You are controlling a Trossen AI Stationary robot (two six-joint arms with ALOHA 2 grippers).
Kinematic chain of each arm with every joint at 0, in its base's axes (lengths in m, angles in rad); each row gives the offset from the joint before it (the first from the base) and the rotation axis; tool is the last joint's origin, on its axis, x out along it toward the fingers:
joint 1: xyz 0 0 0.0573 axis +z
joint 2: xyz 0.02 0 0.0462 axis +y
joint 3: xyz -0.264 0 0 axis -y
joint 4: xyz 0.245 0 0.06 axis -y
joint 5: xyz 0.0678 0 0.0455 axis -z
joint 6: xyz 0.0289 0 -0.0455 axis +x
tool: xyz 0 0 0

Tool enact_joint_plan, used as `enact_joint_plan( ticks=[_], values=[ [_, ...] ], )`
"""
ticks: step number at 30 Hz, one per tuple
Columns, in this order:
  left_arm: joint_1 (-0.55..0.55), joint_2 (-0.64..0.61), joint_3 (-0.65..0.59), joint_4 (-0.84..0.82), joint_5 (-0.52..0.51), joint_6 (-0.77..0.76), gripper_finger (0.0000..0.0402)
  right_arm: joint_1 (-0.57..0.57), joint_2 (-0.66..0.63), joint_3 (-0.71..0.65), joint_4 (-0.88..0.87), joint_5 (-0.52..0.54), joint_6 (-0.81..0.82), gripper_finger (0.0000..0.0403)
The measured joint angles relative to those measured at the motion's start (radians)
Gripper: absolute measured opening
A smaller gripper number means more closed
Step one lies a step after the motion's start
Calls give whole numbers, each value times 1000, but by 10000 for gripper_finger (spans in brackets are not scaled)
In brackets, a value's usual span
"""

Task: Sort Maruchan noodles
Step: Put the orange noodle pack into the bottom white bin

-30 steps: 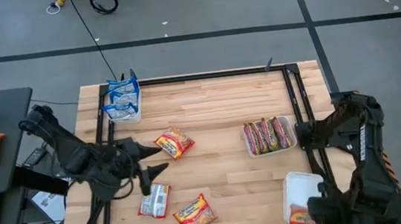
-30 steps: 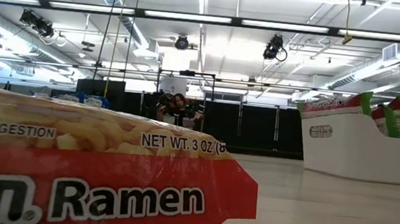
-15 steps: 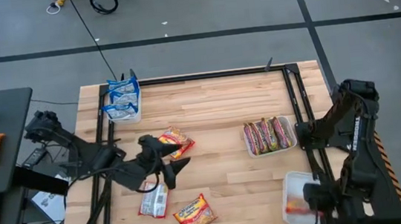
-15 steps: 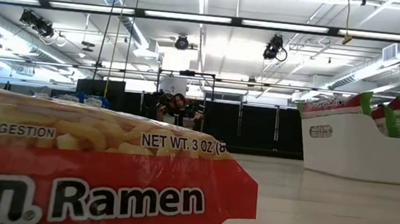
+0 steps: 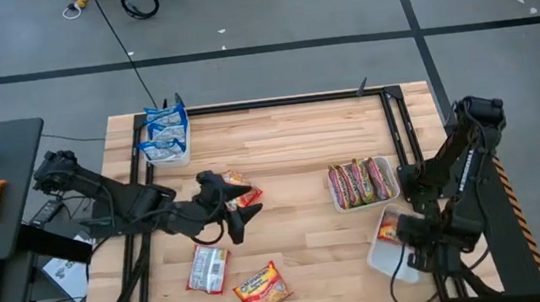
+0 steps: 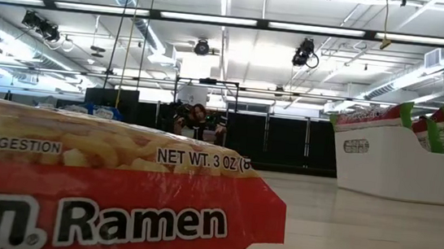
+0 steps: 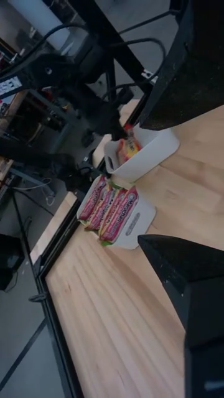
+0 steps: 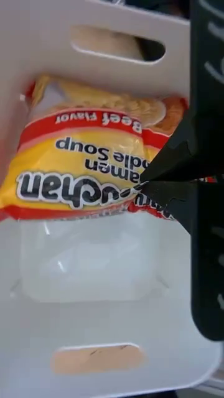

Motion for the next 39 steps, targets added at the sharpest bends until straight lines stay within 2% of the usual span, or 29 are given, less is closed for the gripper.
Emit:
enact_joint_plan(
  ticks=[9, 19, 29, 32, 39],
  values=[
    [5, 0, 0, -2, 7, 8, 290, 3, -99, 7, -130, -122, 62, 3],
    [4, 13, 0, -17, 28, 6, 290, -1, -173, 42, -447, -184, 57, 3],
    [-64, 138, 1, -12, 100, -90, 290, -13, -171, -80, -335, -189, 89, 3],
    [-87, 184, 0, 45, 100, -106, 290, -13, -164, -83, -358, -202, 109, 3],
    [-102, 338, 2, 333, 99, -2, 290, -13, -161, -80, -382, -229, 64, 17]
  ],
)
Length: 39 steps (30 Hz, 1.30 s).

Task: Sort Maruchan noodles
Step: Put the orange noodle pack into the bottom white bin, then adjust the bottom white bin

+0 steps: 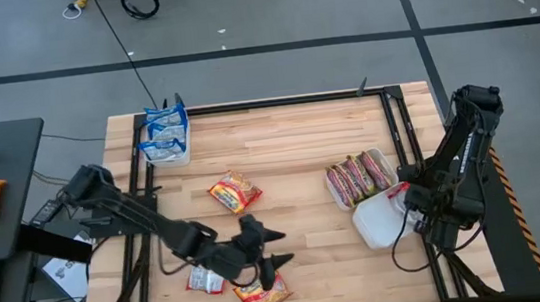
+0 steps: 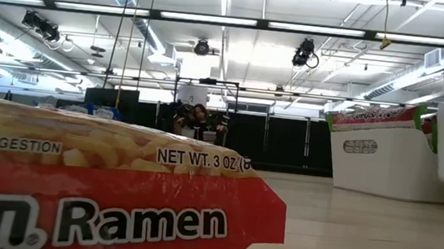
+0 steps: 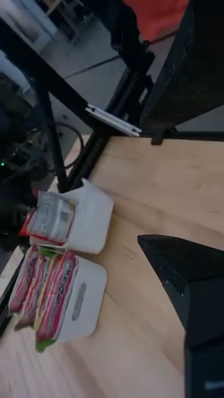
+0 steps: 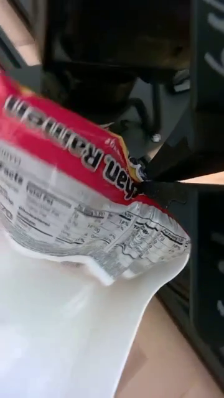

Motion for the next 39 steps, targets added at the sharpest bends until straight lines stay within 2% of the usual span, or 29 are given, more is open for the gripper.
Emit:
enact_joint_plan(
  ticks=[5, 8, 13, 17, 19, 24, 28, 34, 39],
  values=[
    [7, 94, 37, 24, 3, 2, 290, 0, 1, 0, 15, -81, -26, 64],
    [6, 109, 58, 22, 9, 18, 290, 0, 1, 20, -3, -103, -19, 101],
    [6, 101, 60, 16, 11, 52, 290, 0, 1, 95, -56, -58, 39, 153],
    [6, 91, 60, -4, 40, 62, 290, -14, 1, 150, -53, -36, 105, 178],
    [6, 90, 60, -32, 67, 65, 290, -34, 1, 180, -23, -10, 160, 182],
    [-15, 52, 60, -152, 104, 66, 290, -128, 32, 243, 120, 141, 266, 181],
    [-36, 25, 60, -155, 105, 109, 290, -237, 119, 250, 234, 234, 227, 178],
    [-74, 13, 60, -154, 105, 106, 290, -399, 307, 249, 337, 178, 44, 178],
    [-121, 13, 60, -152, 106, 45, 290, -438, 401, 248, 354, 175, -39, 178]
  ],
)
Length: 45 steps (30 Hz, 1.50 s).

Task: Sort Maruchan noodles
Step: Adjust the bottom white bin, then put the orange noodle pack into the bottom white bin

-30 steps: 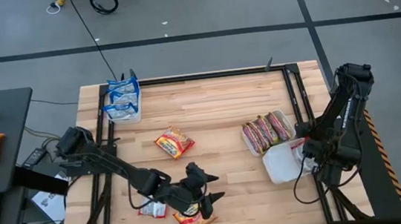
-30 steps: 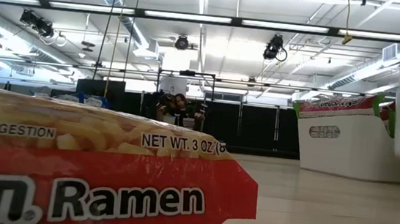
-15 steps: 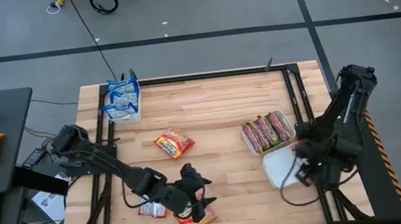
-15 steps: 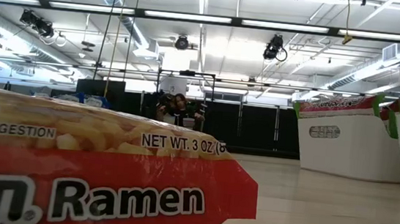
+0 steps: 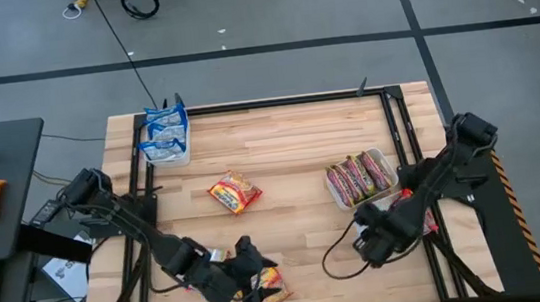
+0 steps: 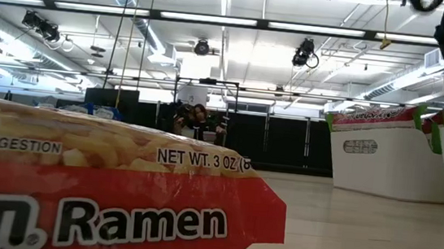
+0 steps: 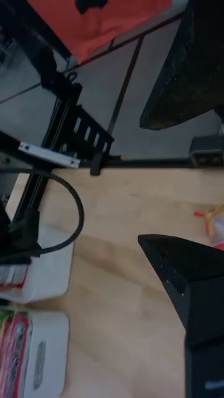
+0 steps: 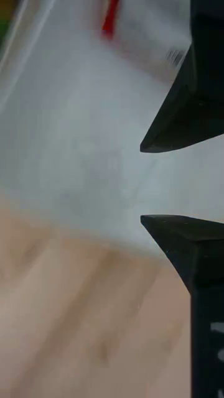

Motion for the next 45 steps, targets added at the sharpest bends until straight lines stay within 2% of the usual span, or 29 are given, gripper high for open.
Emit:
enact_joint_plan(
  ticks=[4, 9, 14, 22, 24, 28, 30, 34, 36, 41, 45],
  values=[
    [-49, 0, 0, 0, -29, -19, 290, 26, 37, 0, 194, -64, -117, 177],
    [-83, 0, 0, -4, -55, -47, 290, 125, 70, 1, 349, -137, -100, 177],
    [-88, 0, 0, -3, -59, -52, 290, 246, 79, 3, 381, -256, -41, 177],
    [-88, 0, 0, -3, -58, -51, 290, 389, 74, 3, 306, -431, 49, 177],
    [-88, 0, 0, -3, -58, -50, 290, 394, 72, 17, 308, -421, 65, 177],
    [-88, 0, 0, -3, -58, -50, 290, 370, 71, 67, 298, -272, 89, 177],
    [-87, 0, 0, -3, -58, -49, 290, 346, 71, 68, 251, -203, 176, 177],
    [-86, -3, 0, -4, -56, -48, 290, 312, 71, 61, 73, -183, 428, 174],
    [-86, -13, -2, -7, -54, -47, 290, 302, 68, 61, 28, -160, 496, 174],
    [-112, -55, -2, -60, 34, -58, 290, 274, 56, 62, -18, -105, 545, 174],
    [-157, -86, -1, -182, 149, -169, 290, 265, 28, 63, -43, -84, 539, 174]
  ],
)
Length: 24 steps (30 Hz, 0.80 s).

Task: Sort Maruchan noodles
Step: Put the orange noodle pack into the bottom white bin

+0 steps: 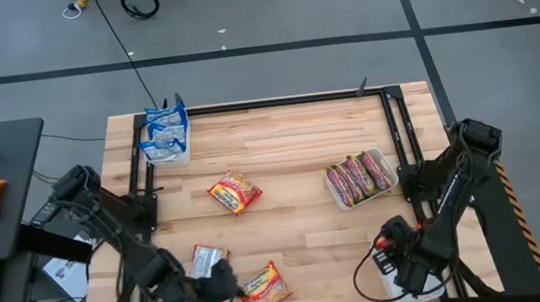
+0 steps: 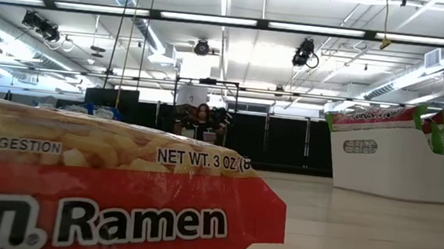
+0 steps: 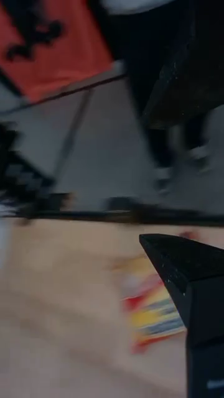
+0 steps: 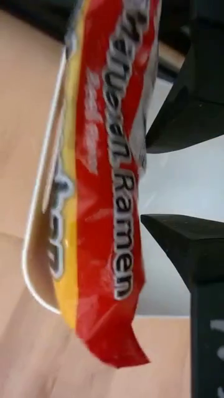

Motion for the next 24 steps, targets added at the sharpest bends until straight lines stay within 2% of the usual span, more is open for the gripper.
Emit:
enact_joint_plan(
  ticks=[4, 6, 8, 10, 12, 14, 16, 18, 20, 24],
  values=[
    [-74, 13, -2, -121, 125, -165, 290, -2, -24, 47, -61, -138, -53, 172],
    [-111, 32, -14, -150, 170, -223, 290, -2, -24, 110, -129, -199, -85, 170],
    [-142, 54, -22, -187, 185, -261, 290, -2, -17, 192, -173, -217, -101, 167],
    [-149, 77, -28, -208, 187, -284, 290, -7, -9, 276, -170, -164, -132, 166],
    [-139, 106, -28, -237, 174, -295, 290, -23, 10, 355, -134, -49, -194, 165],
    [-118, 135, -29, -249, 147, -288, 290, -53, 36, 419, -74, 74, -303, 165],
    [-92, 163, -29, -244, 127, -266, 290, -99, 73, 460, -11, 148, -436, 165],
    [-66, 192, -28, -243, 122, -238, 290, -149, 122, 485, 74, 166, -581, 165],
    [-40, 229, -28, -236, 148, -223, 290, -197, 174, 502, 177, 138, -704, 165],
    [-16, 330, -28, -160, 315, -206, 290, -254, 267, 543, 312, 75, -823, 165]
  ],
)
